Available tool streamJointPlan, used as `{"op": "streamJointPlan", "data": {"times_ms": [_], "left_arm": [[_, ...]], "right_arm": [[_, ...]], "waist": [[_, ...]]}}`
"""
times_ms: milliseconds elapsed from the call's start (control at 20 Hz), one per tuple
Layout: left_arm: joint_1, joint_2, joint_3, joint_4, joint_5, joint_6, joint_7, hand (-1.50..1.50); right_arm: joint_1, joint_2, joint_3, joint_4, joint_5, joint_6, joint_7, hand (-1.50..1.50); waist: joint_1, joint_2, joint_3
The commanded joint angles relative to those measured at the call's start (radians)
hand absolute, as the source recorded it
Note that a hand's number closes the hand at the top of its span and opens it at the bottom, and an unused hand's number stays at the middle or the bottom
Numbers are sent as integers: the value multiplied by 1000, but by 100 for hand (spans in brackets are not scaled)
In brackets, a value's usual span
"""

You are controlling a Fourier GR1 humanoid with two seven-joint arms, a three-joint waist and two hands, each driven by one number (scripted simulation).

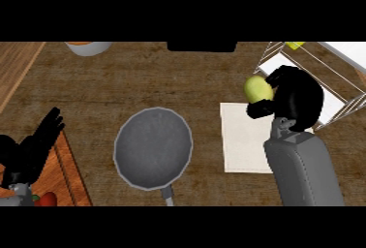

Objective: Pick the lemon from the placemat and place it in the tiered shelf

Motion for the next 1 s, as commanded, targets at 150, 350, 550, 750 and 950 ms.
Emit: {"op": "streamJointPlan", "data": {"times_ms": [150, 350, 550, 750, 950], "left_arm": [[14, -16, 9, 7, -25, 28, -28, 0], [36, -15, 9, -70, -20, 35, 39, 0], [15, -3, 38, 19, -2, -8, -8, 0], [13, 2, 44, -2, -1, -10, -8, 0], [36, -21, 25, -38, -36, 35, 8, 0]], "right_arm": [[-234, 2, 59, -116, -49, 6, 305, 150], [-344, 2, 10, -165, 16, 145, 320, 150], [-474, -1, -72, -120, 24, 155, 291, 150], [-580, -65, -134, -84, 89, 220, 280, 150], [-612, -98, -134, -15, 164, 338, 270, 150]], "waist": [[-18, -4, 2], [-26, -6, 2], [-28, -3, 2], [-31, -4, 1], [-30, -8, 1]]}}
